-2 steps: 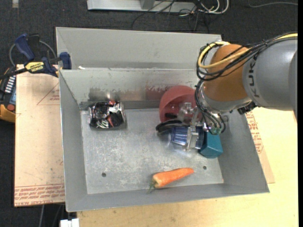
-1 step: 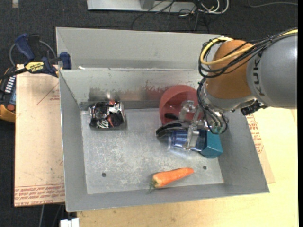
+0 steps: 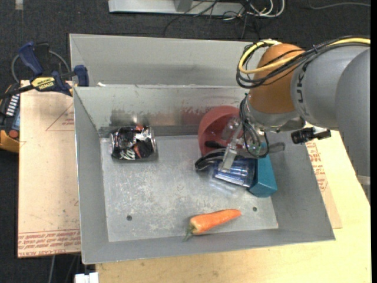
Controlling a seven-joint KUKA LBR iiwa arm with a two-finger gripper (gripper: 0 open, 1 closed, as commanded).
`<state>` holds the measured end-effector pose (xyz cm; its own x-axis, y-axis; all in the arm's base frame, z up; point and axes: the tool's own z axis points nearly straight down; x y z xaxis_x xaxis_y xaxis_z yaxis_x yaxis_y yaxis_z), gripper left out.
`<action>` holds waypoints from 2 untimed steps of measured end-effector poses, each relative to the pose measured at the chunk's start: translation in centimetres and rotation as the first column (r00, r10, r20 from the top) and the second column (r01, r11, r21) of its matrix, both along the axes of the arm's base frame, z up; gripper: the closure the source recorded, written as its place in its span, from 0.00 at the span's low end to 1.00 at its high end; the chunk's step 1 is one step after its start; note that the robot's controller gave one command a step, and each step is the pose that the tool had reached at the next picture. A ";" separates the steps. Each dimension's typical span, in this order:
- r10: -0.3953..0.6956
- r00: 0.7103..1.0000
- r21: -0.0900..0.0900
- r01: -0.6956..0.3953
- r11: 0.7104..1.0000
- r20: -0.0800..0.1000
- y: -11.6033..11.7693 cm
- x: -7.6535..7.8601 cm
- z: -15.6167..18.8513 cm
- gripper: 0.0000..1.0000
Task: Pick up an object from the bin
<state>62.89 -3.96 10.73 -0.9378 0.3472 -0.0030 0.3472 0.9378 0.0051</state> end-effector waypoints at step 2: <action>-0.256 0.967 0.006 0.256 0.967 0.008 1.4 -1.7 -3.4 1.00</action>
Offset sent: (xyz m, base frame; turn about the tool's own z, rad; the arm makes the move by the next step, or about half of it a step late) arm -0.0201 0.0121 -0.0373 0.2644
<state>61.21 -2.52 7.31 -0.8176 0.5758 -0.0085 0.5756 0.8176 0.0130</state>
